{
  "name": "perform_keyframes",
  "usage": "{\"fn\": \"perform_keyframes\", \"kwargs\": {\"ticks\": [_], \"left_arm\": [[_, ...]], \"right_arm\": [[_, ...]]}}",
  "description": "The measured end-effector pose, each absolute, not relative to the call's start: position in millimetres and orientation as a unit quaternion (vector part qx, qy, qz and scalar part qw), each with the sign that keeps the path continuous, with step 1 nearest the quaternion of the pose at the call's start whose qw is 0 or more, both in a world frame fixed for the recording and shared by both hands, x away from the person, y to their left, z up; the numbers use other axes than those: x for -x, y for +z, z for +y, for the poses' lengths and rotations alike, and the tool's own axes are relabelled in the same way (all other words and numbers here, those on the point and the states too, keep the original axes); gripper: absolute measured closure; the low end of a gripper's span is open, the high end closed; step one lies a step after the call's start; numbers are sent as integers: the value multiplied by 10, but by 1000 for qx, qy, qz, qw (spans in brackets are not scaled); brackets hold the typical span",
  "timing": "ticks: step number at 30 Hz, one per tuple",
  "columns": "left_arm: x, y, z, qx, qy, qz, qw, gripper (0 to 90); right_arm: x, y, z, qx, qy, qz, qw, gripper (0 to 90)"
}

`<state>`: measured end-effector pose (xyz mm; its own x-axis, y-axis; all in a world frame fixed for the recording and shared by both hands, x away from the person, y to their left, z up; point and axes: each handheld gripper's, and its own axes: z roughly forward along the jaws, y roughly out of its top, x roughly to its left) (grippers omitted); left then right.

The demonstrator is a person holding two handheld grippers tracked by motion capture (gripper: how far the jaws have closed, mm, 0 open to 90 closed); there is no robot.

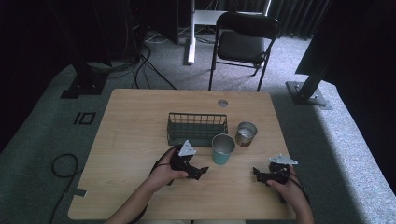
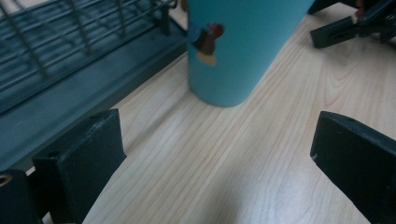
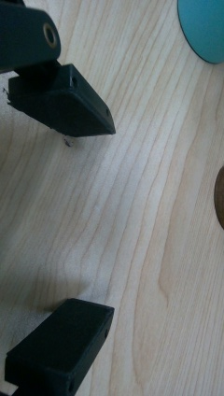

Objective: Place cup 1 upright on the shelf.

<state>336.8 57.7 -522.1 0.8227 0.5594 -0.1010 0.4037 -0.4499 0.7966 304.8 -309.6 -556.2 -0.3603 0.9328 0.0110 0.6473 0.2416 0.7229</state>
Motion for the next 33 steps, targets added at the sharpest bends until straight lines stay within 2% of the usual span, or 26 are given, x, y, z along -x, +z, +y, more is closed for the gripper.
{"fn": "perform_keyframes", "kwargs": {"ticks": [33], "left_arm": [[-3525,-5117,99,-840,95,260,467,32]], "right_arm": [[-3048,-5563,-3094,-517,329,760,217,112]]}}
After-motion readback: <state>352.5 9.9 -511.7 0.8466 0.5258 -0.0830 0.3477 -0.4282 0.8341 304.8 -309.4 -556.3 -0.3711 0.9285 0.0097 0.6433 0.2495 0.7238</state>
